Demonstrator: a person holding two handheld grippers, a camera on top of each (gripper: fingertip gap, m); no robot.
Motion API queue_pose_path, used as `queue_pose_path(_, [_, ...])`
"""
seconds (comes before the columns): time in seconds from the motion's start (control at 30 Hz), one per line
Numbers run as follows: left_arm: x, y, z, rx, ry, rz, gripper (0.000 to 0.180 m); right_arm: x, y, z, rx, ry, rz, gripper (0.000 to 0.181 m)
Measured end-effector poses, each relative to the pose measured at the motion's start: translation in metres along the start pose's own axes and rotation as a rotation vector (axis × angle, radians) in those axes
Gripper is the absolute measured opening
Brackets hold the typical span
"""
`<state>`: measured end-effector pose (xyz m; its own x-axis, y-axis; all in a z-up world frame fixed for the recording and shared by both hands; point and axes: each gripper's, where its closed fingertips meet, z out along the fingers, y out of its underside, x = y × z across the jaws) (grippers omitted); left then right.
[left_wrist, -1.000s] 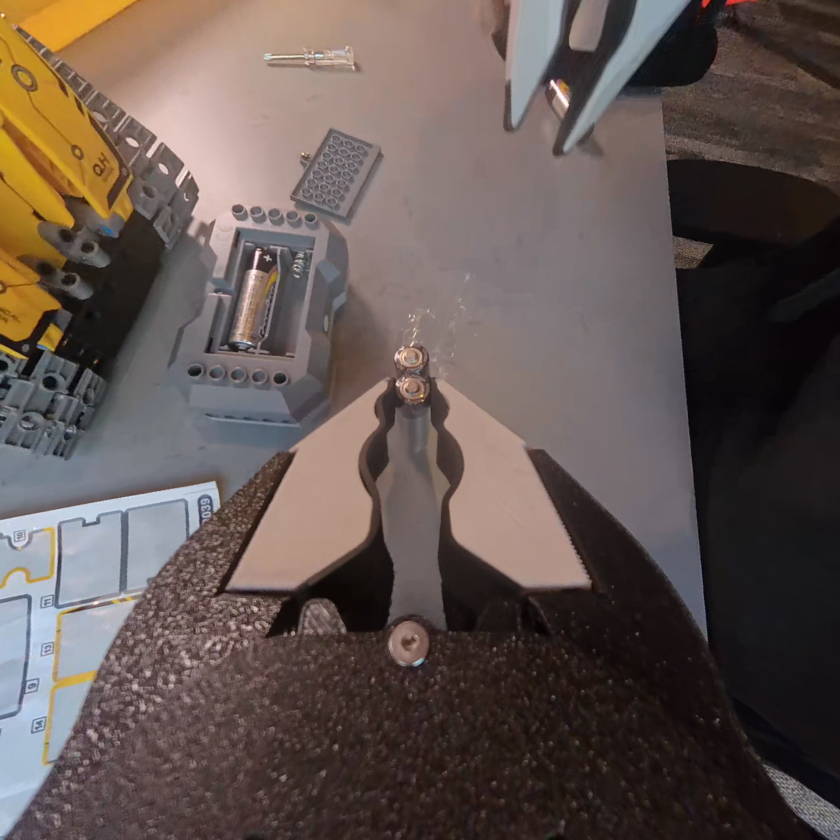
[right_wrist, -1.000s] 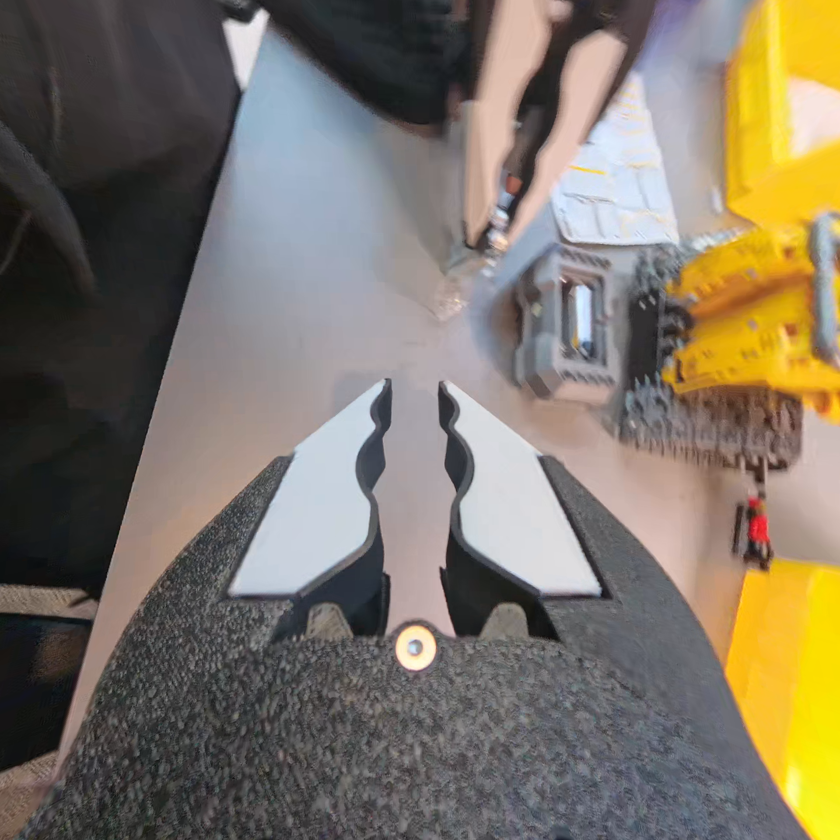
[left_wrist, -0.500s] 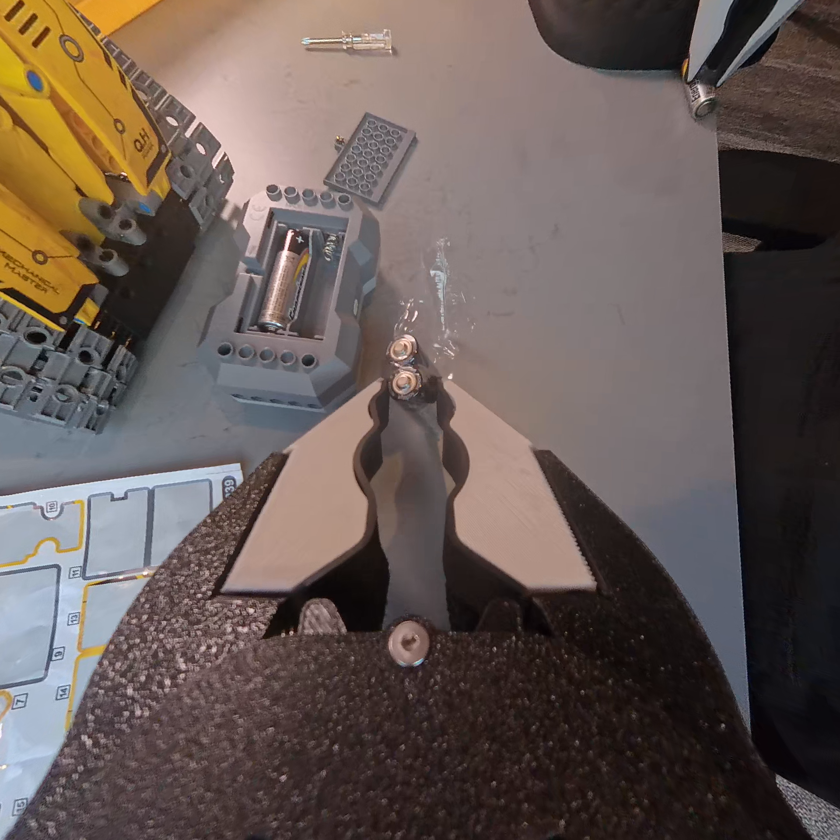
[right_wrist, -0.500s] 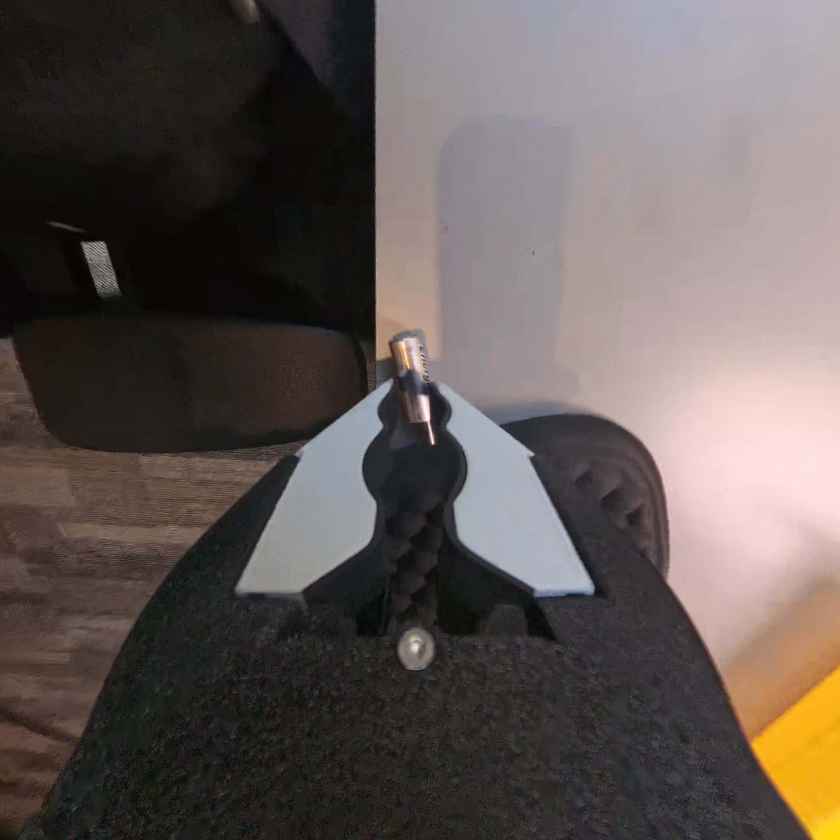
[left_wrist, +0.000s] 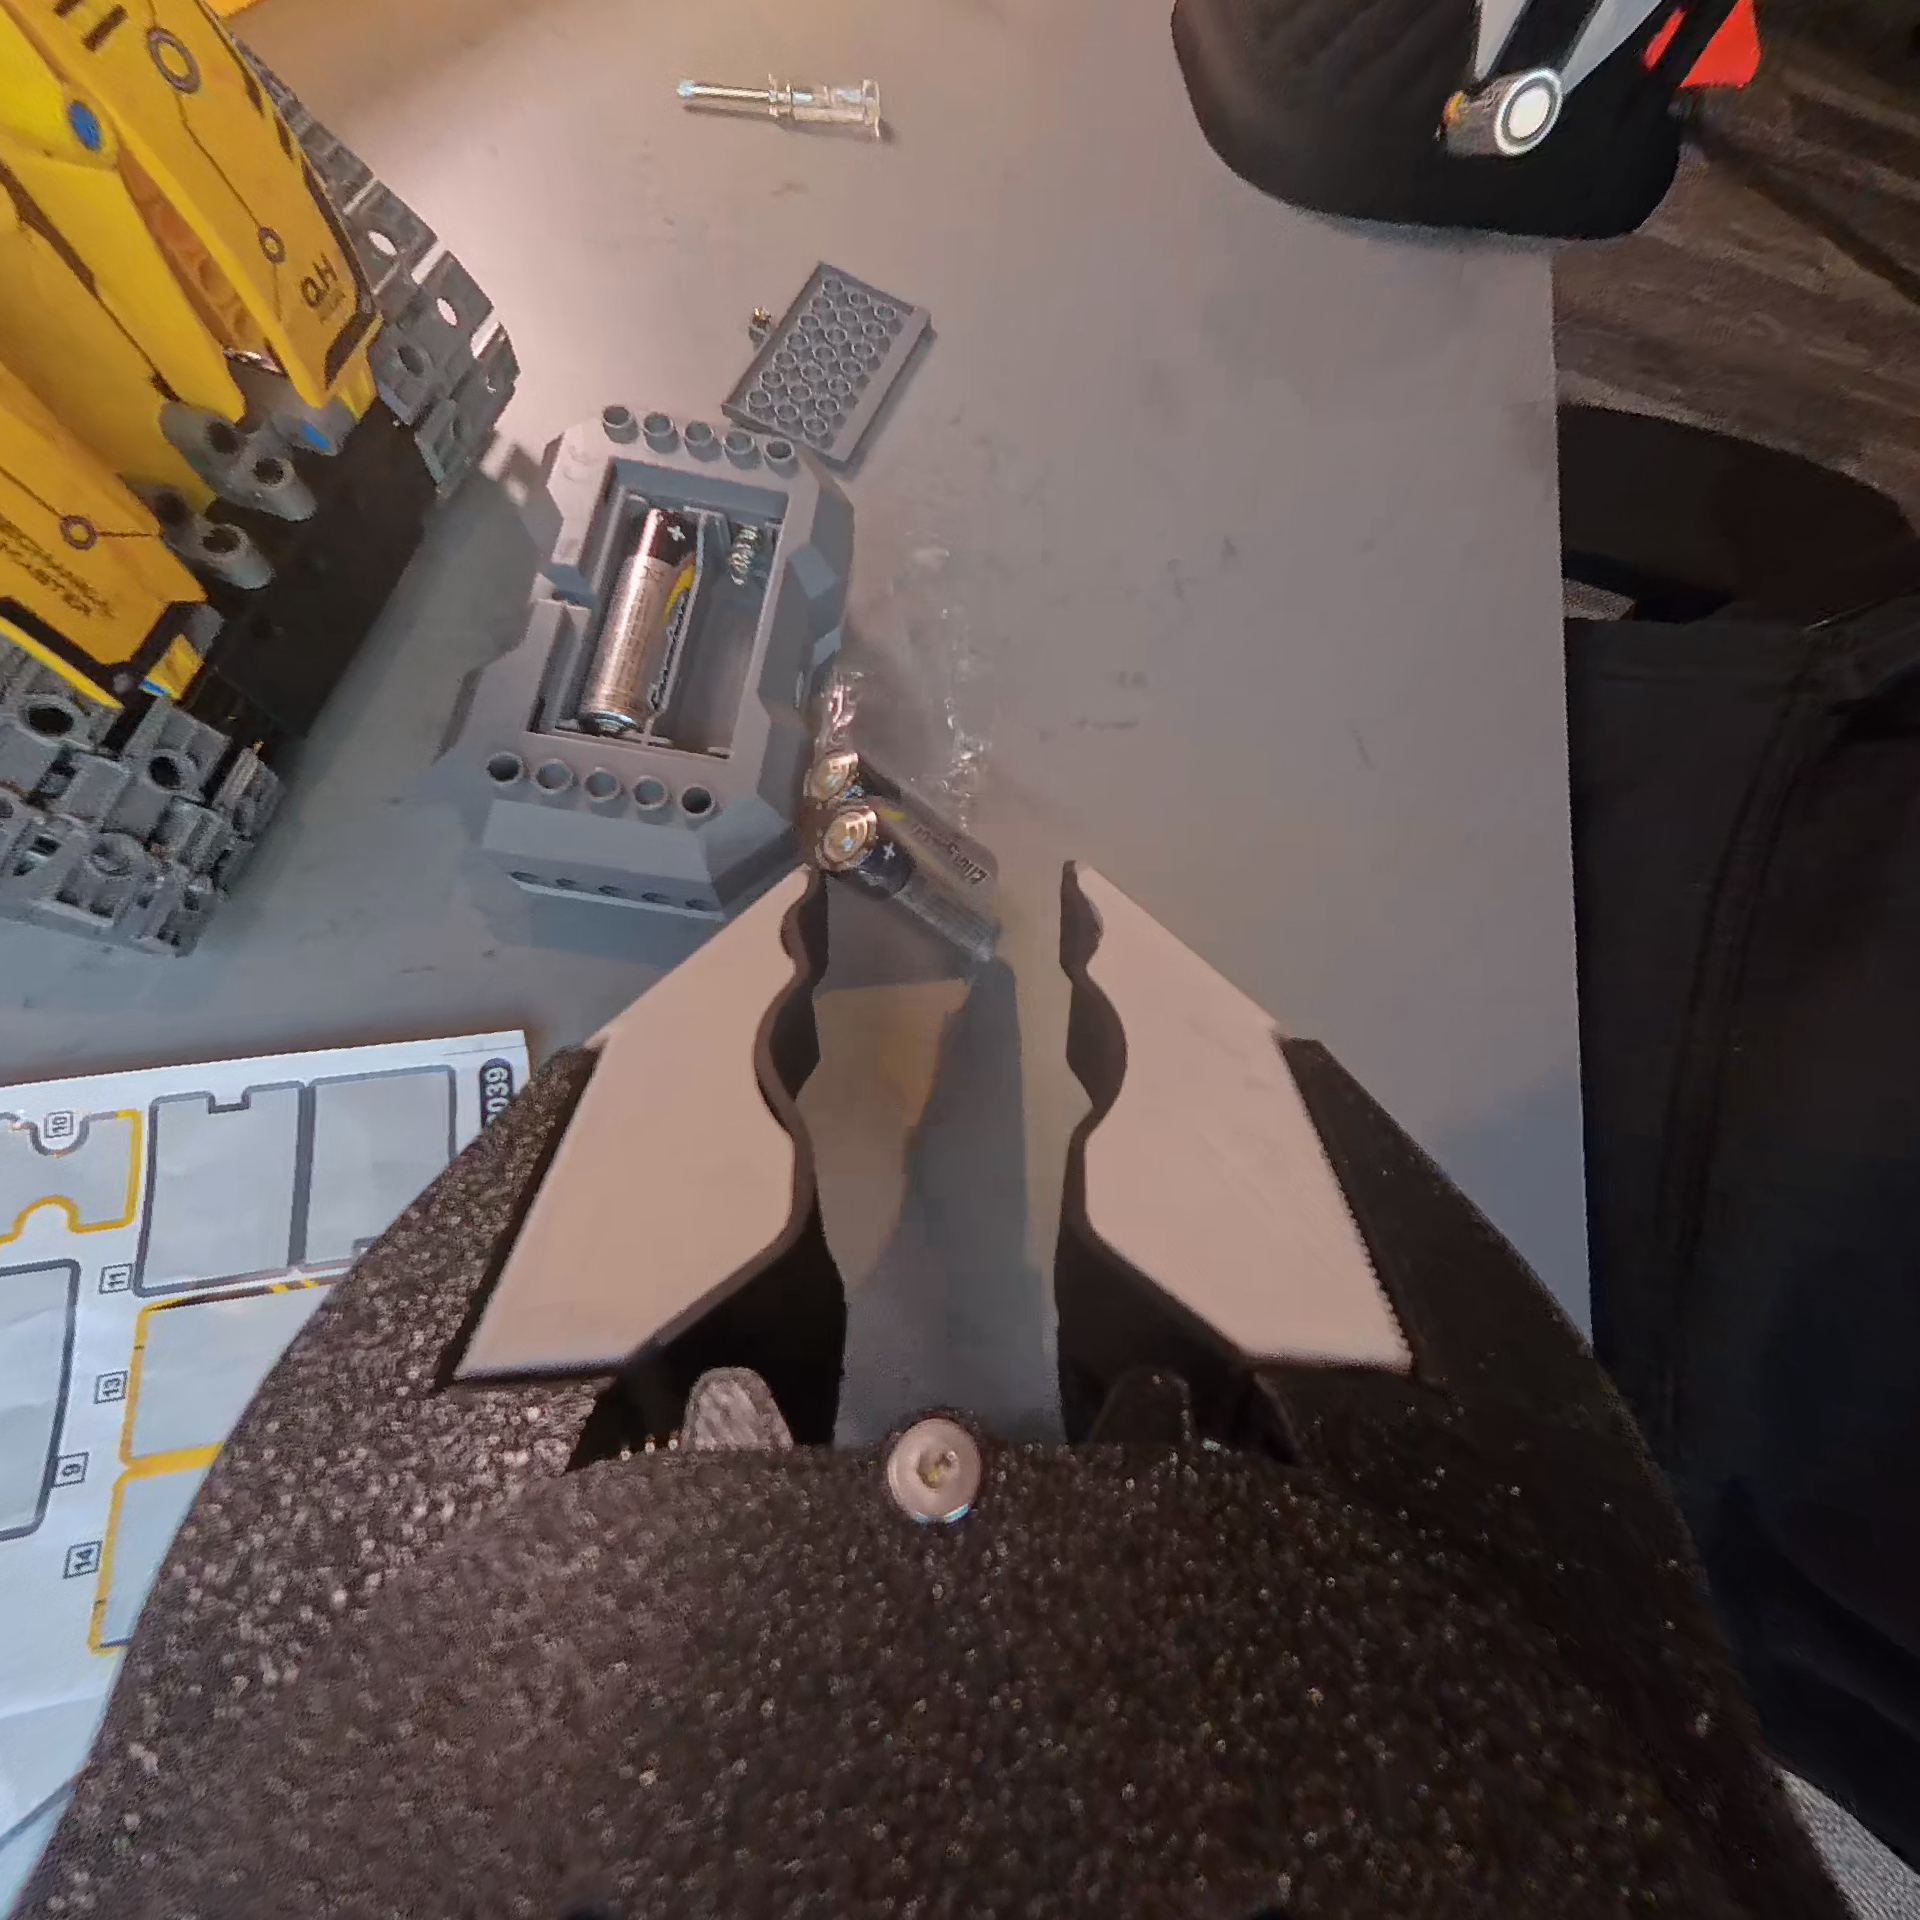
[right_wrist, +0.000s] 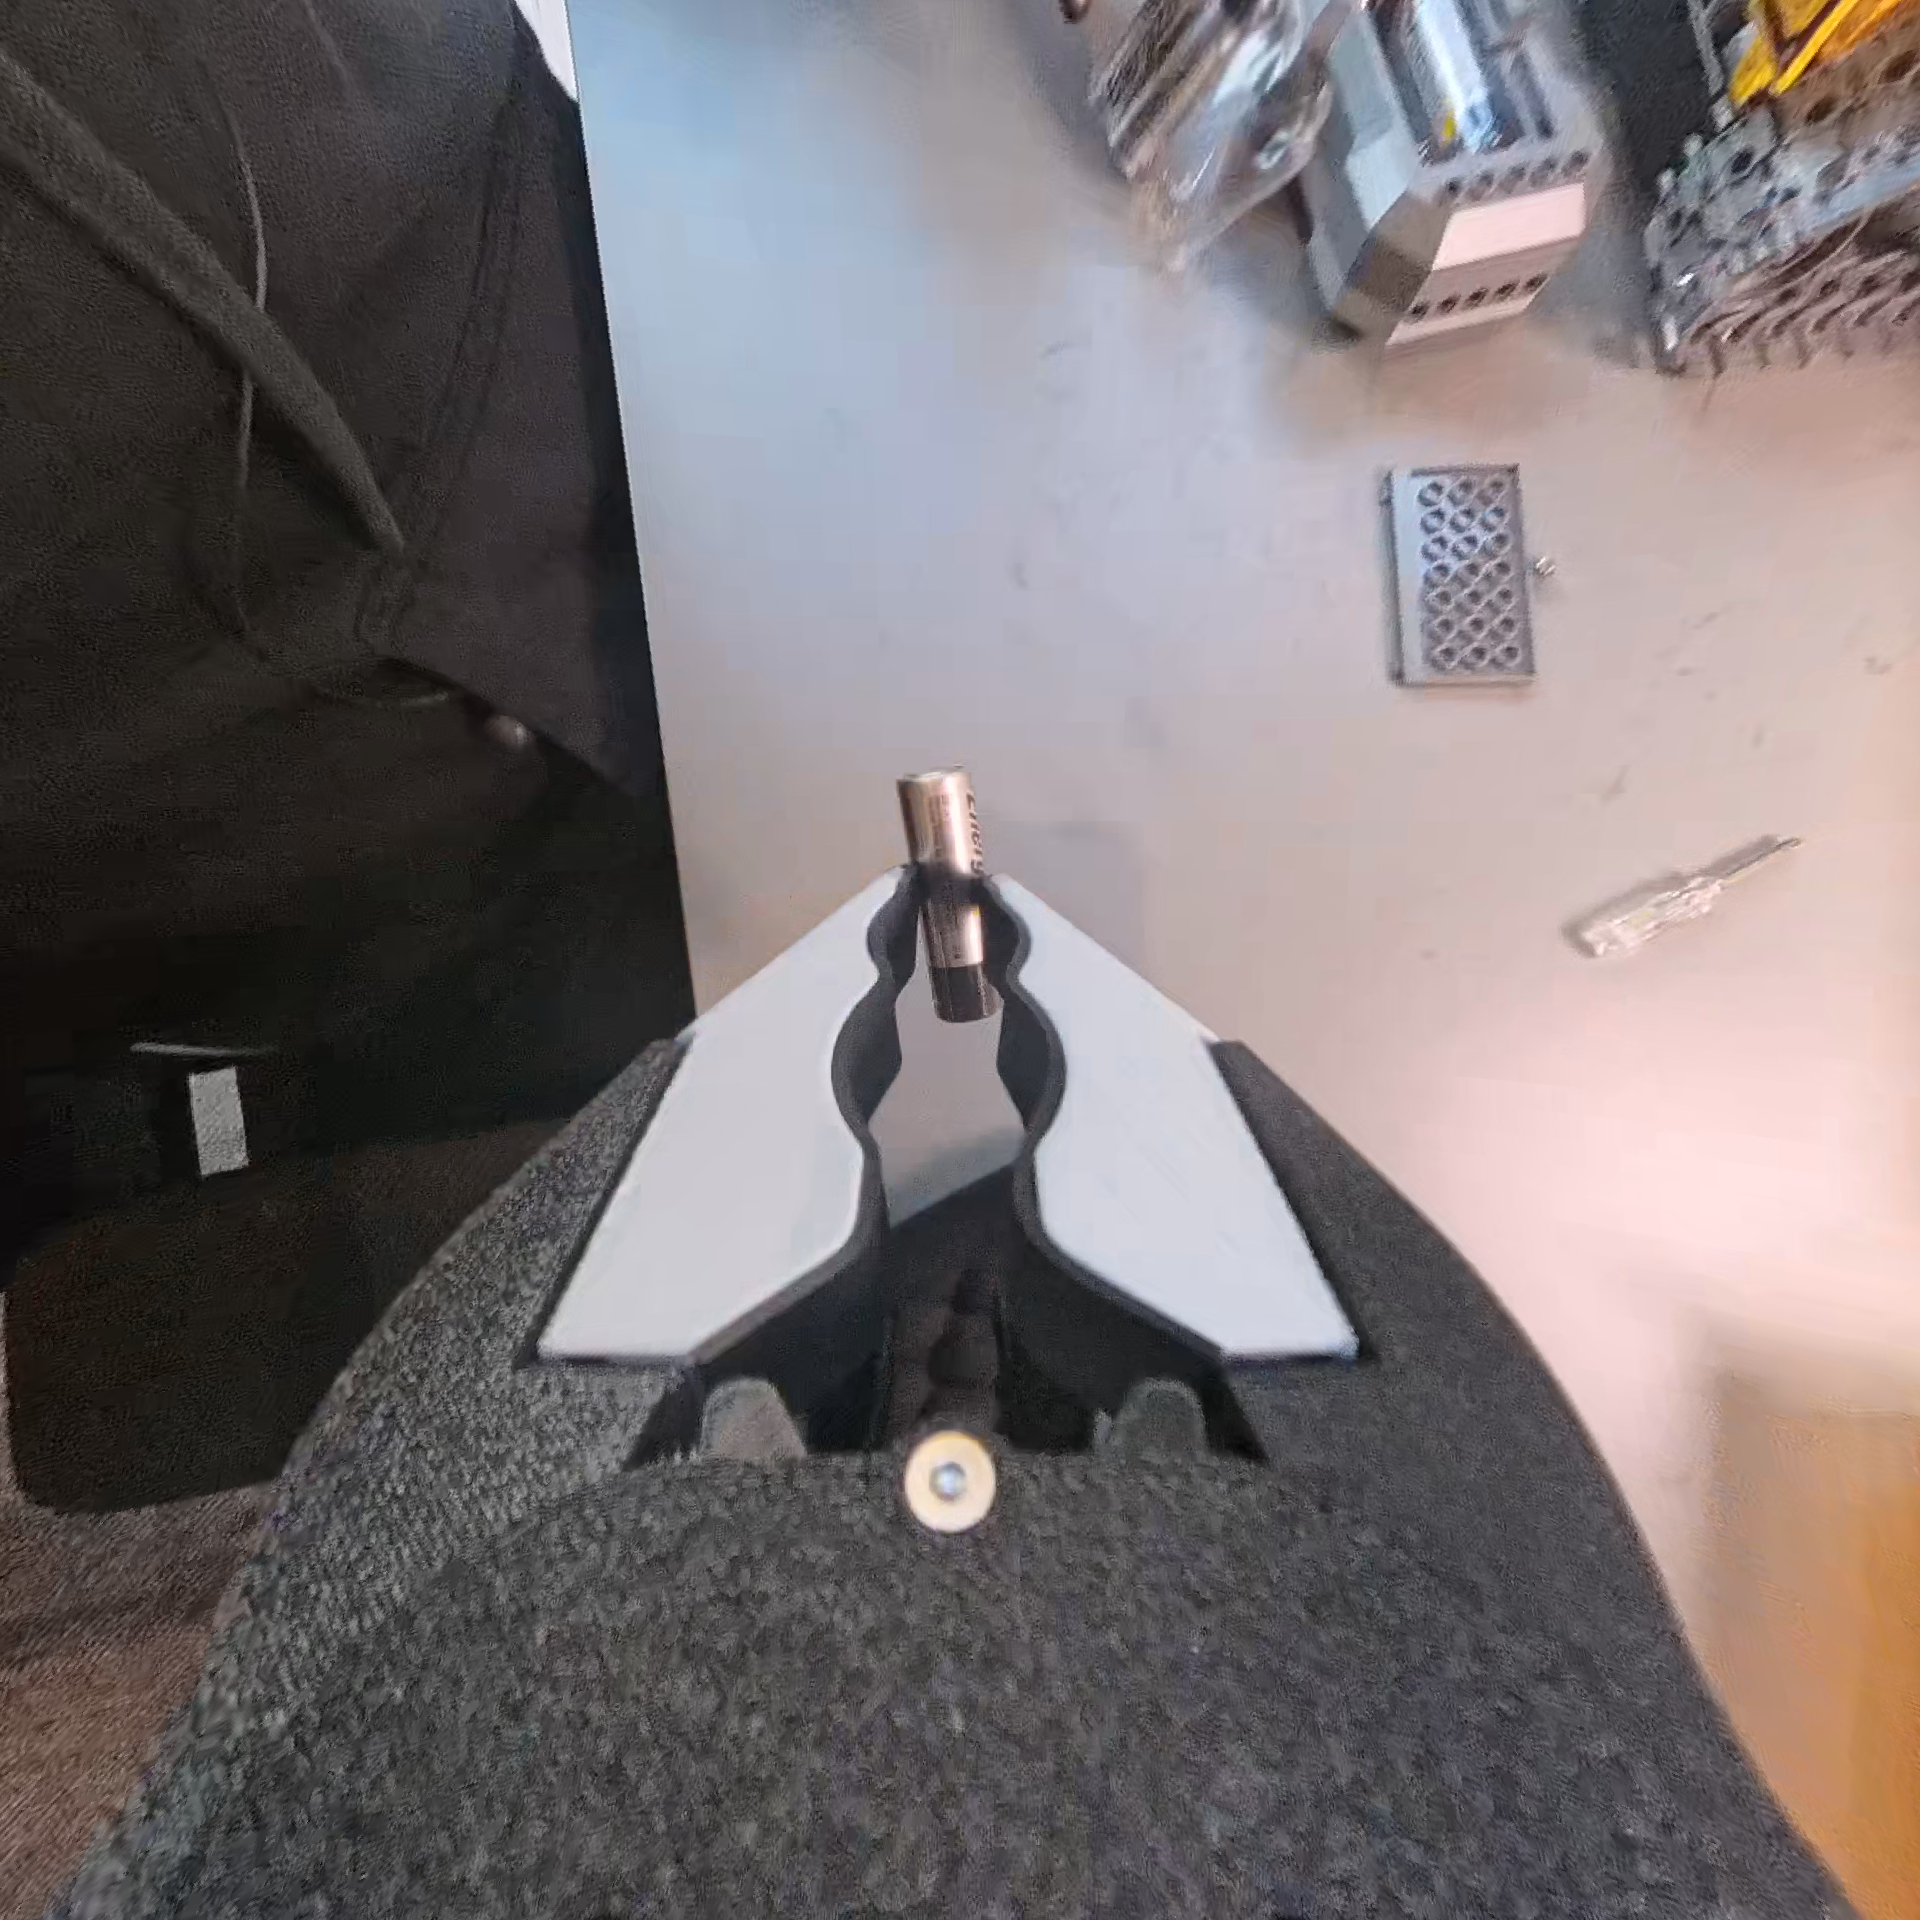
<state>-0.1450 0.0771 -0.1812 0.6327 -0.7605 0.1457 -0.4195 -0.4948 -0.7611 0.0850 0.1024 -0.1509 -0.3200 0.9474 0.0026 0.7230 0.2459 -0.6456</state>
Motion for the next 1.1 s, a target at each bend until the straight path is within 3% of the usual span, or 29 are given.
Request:
queue_pose_path(0.17, [-0.003,-0.009,-0.016,0.065,-0.017,-0.02,0.047,0.017,-0.045,0.01,0.201,0.034,-0.01,0.011])
queue_pose_path(0.37, [-0.001,-0.01,-0.024,0.088,-0.035,-0.021,0.045,0.027,-0.089,0.03,0.32,0.016,-0.052,0.011])
queue_pose_path(0.67, [0.023,-0.05,-0.014,0.233,0.078,-0.003,0.029,0.059,-0.136,0.075,0.315,0.063,-0.083,0.011])
queue_pose_path(0.83, [0.026,-0.064,-0.006,0.281,0.132,-0.06,0.027,0.064,-0.152,0.1,0.285,0.1,-0.152,0.011])
queue_pose_path(0.97, [0.018,-0.062,-0.004,0.302,0.115,-0.1,0.016,0.062,-0.159,0.109,0.262,0.138,-0.222,0.011])
queue_pose_path(1.1, [0.021,-0.071,-0.017,0.425,0.224,-0.184,0.015,0.059,-0.17,0.099,0.363,0.141,-0.22,0.011])
